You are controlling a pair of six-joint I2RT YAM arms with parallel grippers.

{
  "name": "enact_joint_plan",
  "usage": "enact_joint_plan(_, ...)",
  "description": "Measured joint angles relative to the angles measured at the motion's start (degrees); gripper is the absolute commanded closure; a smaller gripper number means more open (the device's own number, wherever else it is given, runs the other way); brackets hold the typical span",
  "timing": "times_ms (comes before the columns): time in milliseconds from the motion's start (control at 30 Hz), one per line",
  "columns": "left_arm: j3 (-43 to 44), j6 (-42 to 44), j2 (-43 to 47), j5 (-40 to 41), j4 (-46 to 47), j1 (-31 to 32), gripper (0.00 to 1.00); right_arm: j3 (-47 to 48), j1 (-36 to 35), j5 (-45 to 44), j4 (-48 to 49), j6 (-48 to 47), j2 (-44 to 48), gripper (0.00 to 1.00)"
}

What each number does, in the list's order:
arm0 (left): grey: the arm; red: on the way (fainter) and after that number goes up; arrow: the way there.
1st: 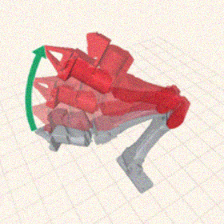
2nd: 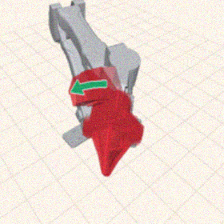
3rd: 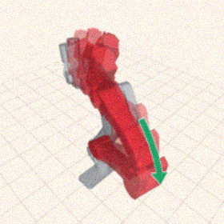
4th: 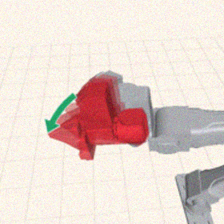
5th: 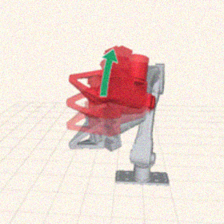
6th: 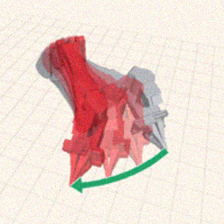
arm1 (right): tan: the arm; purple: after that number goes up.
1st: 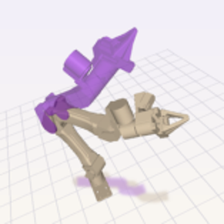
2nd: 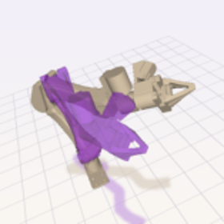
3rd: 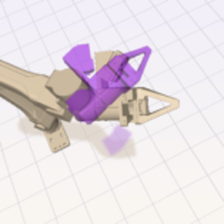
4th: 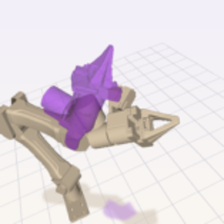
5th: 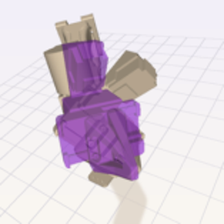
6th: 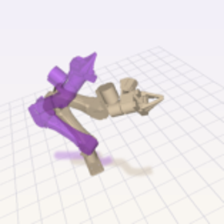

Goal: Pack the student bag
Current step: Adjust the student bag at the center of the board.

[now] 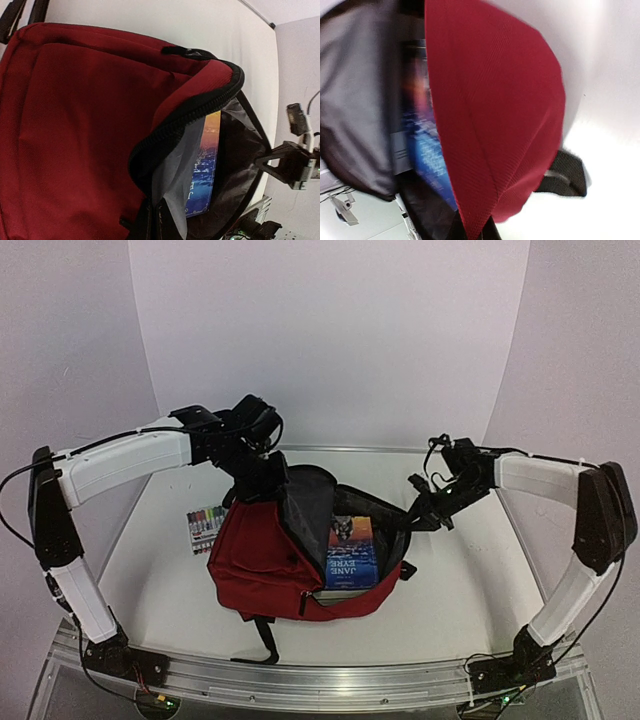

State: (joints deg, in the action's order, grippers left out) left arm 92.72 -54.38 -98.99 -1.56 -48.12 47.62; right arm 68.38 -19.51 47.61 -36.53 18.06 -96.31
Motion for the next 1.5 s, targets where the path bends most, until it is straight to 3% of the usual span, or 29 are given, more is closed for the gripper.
enact_joint_plan(100,7.38,4.25,-6.36,-2.82,-0.12,0.43,1.0,0.35,0.24,1.24,-0.16,0.27,5.4,1.0)
enact_joint_plan(167,13.74,7.57,-11.1,-4.72,-1.04,1.26,0.92,0.1,0.0,1.52,-0.23,0.48,7.52,1.0)
enact_joint_plan(300,23.77,13.08,-19.04,-8.67,-2.41,3.87,0.54,-2.49,0.07,1.97,-0.38,0.64,7.93,1.0)
enact_joint_plan(400,20.27,13.81,-18.19,-9.97,-1.96,5.42,0.29,-4.54,0.34,1.74,-0.32,0.31,6.6,1.0)
enact_joint_plan(567,1.95,10.59,-6.48,-8.27,-0.39,5.73,0.17,-5.95,1.02,1.58,0.51,-0.04,6.09,1.0)
enact_joint_plan(800,-14.39,1.42,14.04,-4.05,-2.62,7.24,0.16,-8.99,1.99,1.51,1.88,-0.24,6.11,1.0)
enact_joint_plan(1000,-25.19,-5.79,21.39,-3.85,-3.94,10.54,0.19,-11.71,4.28,1.08,3.11,0.03,6.77,1.0)
enact_joint_plan(1333,-29.39,-6.93,13.25,-2.42,0.04,8.9,0.43,-17.97,6.57,0.47,5.07,3.13,10.33,1.0)
enact_joint_plan(1500,-26.34,-3.05,6.23,-5.41,5.21,1.84,0.5,-19.27,6.63,0.37,5.32,4.4,11.9,1.0)
